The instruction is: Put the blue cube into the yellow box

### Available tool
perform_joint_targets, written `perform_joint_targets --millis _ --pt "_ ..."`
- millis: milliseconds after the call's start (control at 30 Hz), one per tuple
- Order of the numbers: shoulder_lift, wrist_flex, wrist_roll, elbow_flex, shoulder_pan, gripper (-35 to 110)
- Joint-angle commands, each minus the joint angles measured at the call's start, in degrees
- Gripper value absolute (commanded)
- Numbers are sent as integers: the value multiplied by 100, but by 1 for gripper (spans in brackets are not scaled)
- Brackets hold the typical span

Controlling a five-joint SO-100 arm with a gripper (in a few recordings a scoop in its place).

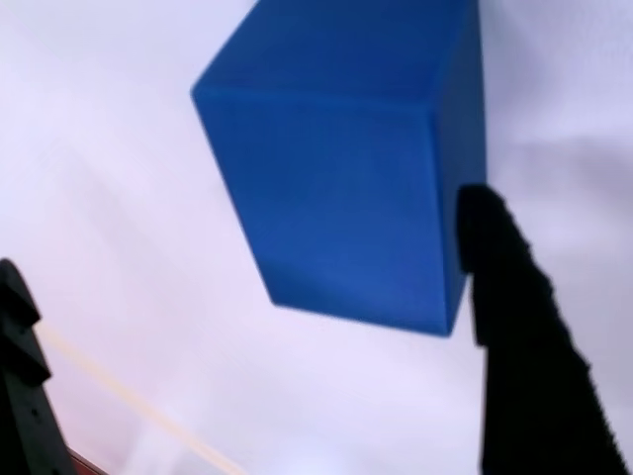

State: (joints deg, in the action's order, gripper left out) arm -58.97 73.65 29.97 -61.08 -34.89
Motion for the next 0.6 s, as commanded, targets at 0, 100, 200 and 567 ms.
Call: perform_joint_targets --millis 0,100,200,567 --pt "-229 53 70 677 -176 47" --pt "-62 62 62 791 -193 45" --pt "88 62 88 853 -237 44" --pt "396 79 299 1072 -483 31"
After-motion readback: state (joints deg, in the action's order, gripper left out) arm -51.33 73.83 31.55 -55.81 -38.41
